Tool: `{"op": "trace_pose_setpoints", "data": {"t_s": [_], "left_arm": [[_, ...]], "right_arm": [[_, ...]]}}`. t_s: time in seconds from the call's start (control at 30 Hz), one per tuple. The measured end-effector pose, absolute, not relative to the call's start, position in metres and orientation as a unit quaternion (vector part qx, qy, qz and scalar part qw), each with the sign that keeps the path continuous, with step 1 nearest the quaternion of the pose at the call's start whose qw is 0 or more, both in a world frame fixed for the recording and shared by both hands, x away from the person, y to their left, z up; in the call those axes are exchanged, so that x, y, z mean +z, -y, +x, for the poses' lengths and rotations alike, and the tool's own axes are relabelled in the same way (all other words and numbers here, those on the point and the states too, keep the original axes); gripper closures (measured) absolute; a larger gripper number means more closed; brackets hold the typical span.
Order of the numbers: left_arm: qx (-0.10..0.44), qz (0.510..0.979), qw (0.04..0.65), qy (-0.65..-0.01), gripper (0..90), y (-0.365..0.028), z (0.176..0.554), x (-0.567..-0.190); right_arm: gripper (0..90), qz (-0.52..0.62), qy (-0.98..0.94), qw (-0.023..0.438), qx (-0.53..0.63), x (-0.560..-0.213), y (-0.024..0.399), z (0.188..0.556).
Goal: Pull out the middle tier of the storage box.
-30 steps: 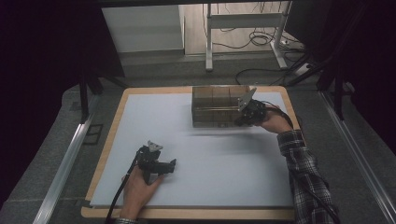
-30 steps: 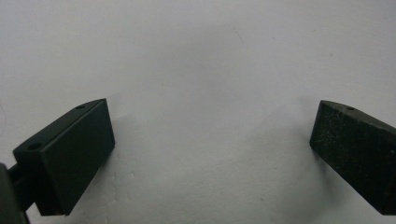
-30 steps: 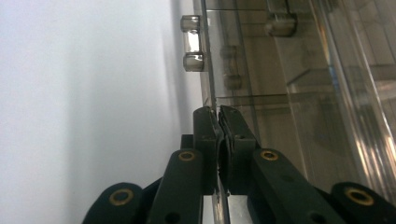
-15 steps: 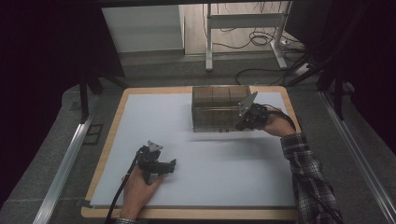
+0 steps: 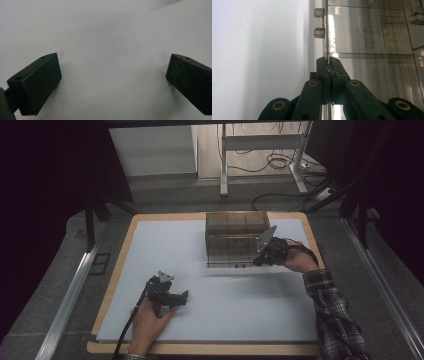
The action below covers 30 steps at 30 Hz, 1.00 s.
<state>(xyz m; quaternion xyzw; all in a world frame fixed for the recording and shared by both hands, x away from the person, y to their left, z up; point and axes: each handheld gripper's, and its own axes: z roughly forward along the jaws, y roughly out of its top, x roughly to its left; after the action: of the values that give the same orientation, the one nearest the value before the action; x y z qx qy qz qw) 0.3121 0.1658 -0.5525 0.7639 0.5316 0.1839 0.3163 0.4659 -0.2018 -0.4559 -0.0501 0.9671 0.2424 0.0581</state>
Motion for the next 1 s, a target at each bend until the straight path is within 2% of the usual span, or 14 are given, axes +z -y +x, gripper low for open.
{"op": "trace_pose_setpoints", "data": {"t_s": [0.37,0.5,1.0], "left_arm": [[0.184,0.764,0.316,-0.532,0.0,-0.166,0.312,-0.553],[0.184,0.764,0.316,-0.532,0.0,-0.166,0.312,-0.553],[0.184,0.764,0.317,-0.531,0.0,-0.166,0.312,-0.553]], "right_arm": [[86.5,-0.057,-0.966,0.066,0.242,-0.465,0.203,0.462],[81.7,-0.056,-0.967,0.082,0.236,-0.465,0.204,0.461],[72.7,-0.057,-0.962,0.110,0.243,-0.461,0.204,0.451]]}}
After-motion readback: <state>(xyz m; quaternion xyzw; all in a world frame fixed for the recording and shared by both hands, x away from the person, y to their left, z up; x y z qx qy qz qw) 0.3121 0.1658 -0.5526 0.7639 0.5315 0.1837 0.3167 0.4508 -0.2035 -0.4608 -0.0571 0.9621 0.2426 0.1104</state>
